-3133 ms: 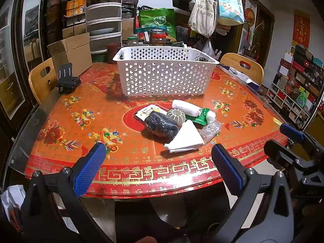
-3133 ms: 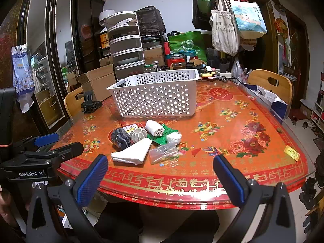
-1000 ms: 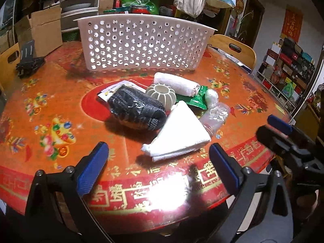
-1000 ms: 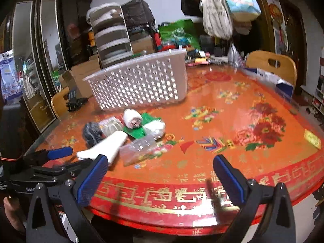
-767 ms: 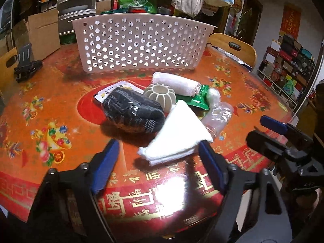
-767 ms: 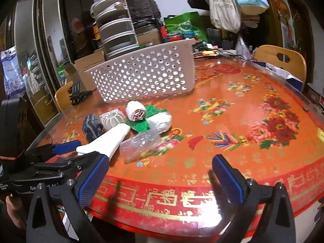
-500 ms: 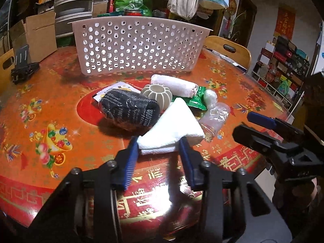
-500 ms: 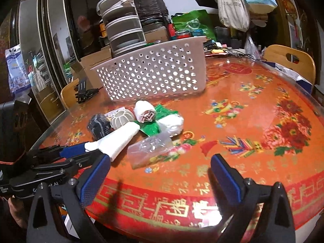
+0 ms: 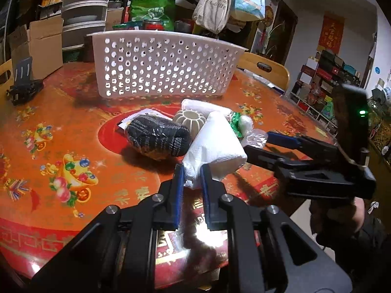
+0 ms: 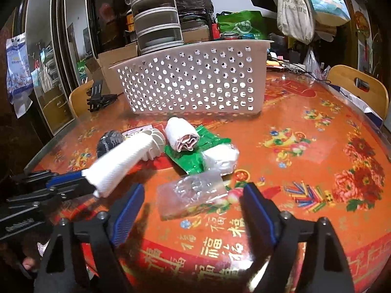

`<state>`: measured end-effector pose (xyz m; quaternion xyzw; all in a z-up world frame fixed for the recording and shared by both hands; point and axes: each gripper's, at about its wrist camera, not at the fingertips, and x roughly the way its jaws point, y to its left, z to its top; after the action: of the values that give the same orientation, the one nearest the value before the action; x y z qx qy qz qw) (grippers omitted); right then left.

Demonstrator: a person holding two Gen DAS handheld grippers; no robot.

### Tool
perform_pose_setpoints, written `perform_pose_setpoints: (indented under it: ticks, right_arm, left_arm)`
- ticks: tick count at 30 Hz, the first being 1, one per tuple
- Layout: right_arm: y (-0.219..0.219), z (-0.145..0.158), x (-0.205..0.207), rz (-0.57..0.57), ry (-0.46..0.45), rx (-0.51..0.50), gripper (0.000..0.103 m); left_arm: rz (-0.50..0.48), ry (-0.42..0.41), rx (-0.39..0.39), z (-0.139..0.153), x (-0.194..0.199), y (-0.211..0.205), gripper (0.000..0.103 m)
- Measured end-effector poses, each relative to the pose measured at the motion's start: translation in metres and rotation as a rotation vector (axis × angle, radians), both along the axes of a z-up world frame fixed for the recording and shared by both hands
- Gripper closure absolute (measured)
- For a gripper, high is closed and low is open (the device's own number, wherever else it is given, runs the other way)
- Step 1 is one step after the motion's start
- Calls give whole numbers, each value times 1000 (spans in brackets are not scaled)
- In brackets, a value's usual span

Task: Organize soft objects
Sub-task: 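Close the left tool on the white napkin while the right tool grasps the clear bag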

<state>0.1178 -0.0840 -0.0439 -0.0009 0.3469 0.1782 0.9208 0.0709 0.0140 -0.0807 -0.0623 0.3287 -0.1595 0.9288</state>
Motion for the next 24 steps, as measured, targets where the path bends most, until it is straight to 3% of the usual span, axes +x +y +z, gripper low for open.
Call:
perform_pose_setpoints:
  ticks: [7,15,24]
  right_arm:
    - [9,-2,-1,19,-30,-81,45]
    - [12,-5,-6,34,-64,-133,47]
    - [2,12,-14,21,-94,-77,47]
  left_arm:
    - [-10,-14,-24,6,-8,6,91]
    - [-7,-16,-31,6,-7,8,91]
    - [8,-41,-36,18,-10,10,91]
